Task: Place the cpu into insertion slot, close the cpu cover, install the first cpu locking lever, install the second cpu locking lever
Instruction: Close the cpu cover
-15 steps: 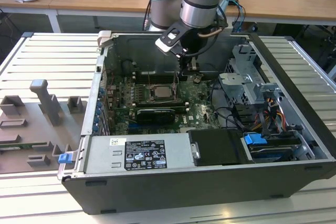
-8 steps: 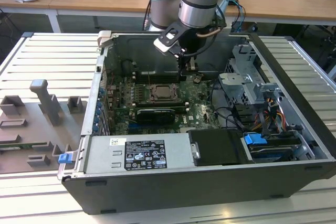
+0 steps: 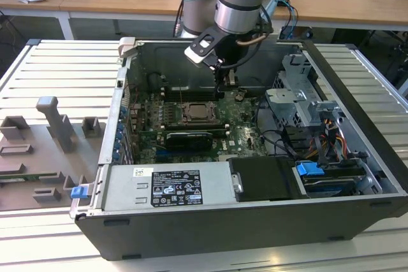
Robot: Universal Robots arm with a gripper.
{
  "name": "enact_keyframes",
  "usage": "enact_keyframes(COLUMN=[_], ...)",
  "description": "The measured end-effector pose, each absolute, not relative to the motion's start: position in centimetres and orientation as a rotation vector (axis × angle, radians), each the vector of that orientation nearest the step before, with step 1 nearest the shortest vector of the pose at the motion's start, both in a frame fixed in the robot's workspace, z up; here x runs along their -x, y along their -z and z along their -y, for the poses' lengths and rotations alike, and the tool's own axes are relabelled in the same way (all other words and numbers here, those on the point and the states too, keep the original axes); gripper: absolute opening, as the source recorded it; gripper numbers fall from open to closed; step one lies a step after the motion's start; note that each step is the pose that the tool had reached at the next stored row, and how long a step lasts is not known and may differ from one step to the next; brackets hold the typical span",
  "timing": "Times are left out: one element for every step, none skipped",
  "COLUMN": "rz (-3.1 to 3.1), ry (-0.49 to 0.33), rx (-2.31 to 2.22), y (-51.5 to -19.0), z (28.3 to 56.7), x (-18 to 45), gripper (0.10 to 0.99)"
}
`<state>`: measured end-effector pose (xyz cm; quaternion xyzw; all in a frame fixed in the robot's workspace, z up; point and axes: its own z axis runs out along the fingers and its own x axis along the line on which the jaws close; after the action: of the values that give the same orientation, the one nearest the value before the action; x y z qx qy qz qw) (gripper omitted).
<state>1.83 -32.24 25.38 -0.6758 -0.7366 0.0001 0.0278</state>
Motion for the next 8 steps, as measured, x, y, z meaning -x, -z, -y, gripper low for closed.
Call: enact_keyframes(rz=[2.274,2.274,2.274,2.274,2.274,2.274,2.274,2.274], ry=[0.0,-0.001,0.0,0.0,-0.001,0.0,0.0,-0.001], rx=[2.086,2.086,2.086,2.086,2.086,2.086,2.086,2.086], y=[-25.38,-25.38,-25.38,-25.38,-25.38,-25.37,-25.37,-25.37], z=[32.24,32.24,32.24,32.24,32.24,32.24,32.24,32.24], x=[-1.79,-1.76,-1.66,-1.64,-1.62,-1.59,-1.57,-1.54], gripper=[0.106,0.106,0.106,0.106,0.106,0.106,0.106,0.106])
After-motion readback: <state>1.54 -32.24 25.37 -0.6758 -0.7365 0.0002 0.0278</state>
